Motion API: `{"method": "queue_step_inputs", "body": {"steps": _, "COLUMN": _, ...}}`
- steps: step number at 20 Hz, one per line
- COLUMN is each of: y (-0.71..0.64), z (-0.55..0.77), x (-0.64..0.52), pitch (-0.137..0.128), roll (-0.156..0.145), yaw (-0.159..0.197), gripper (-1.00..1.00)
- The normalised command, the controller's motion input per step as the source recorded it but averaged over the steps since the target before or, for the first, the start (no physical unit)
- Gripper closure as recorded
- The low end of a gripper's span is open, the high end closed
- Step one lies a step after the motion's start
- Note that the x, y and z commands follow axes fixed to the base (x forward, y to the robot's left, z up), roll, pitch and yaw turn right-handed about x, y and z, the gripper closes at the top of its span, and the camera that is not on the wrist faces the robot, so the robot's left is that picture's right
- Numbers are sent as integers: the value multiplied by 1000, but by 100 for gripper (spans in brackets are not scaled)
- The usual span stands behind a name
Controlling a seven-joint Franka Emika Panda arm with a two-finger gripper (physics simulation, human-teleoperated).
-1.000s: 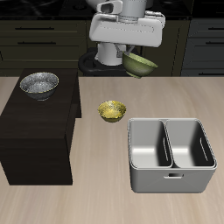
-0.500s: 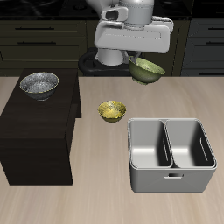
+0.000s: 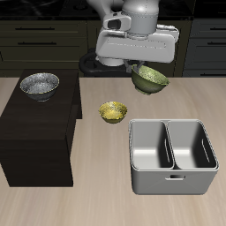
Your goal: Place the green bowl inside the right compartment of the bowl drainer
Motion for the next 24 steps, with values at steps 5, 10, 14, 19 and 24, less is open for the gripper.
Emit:
{"method": "queue_step_inputs", "body": {"steps": 5, "y": 6, "z": -63, "x": 88, "pitch": 14, "roll": 14, "yaw": -10, "gripper": 100}}
{"method": "queue_step_inputs", "body": {"steps": 10, "y": 112, "z": -177, "x": 46, "pitch": 36, "roll": 32, "yaw": -13, "gripper": 100}}
{"method": "queue_step_inputs", "body": {"steps": 14, "y": 123, "z": -190, "x": 32, "pitch": 25, "roll": 31, "yaw": 10, "gripper": 100}}
{"method": "queue_step_inputs", "body": {"steps": 19, "y": 127, "z": -149, "x": -21, "pitch": 26, "roll": 29, "yaw": 4, "gripper": 100}}
{"method": "queue_step_inputs", "body": {"steps": 24, "y": -20, "z": -160, "x": 28, "pitch": 14, "roll": -2, "yaw": 13, "gripper": 100}}
